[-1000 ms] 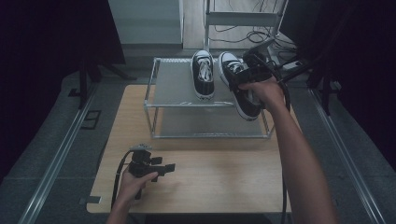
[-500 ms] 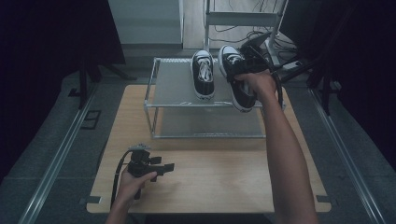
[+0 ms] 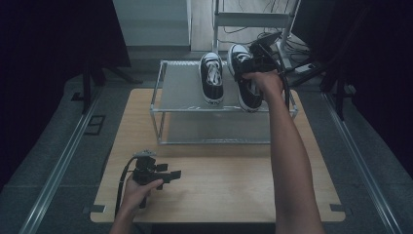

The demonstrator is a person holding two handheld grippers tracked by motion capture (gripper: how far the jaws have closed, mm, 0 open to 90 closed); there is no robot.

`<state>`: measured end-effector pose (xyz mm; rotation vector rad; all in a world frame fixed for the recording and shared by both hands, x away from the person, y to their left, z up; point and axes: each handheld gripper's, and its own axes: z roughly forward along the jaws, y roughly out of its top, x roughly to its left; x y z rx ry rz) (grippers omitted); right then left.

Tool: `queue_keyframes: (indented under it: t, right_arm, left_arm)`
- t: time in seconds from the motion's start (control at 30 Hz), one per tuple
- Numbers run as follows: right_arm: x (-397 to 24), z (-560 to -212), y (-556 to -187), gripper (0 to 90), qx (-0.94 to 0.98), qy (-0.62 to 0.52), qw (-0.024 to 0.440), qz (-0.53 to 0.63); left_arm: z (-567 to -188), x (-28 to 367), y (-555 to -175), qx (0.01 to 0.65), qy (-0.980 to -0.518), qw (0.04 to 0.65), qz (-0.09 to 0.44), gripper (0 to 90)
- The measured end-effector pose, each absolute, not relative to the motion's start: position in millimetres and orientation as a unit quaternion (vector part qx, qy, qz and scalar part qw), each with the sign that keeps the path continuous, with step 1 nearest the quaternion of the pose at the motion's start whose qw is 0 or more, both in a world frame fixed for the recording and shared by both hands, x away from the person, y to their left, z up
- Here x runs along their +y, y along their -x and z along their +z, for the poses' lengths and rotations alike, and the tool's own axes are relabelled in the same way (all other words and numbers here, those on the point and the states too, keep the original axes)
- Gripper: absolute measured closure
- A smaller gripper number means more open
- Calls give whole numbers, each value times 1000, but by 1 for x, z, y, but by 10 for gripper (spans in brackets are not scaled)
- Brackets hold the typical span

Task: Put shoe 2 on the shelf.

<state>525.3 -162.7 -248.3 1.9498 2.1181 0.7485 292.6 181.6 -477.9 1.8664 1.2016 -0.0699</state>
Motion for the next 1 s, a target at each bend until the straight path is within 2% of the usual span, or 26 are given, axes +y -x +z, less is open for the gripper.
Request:
queue_keyframes:
  t: [1.0]
  right_arm:
    - [-146, -261, -563, 191, 669, -688, 72, 271]
  left_arm:
    - [-478, 185, -292, 491, -747, 448, -29, 224]
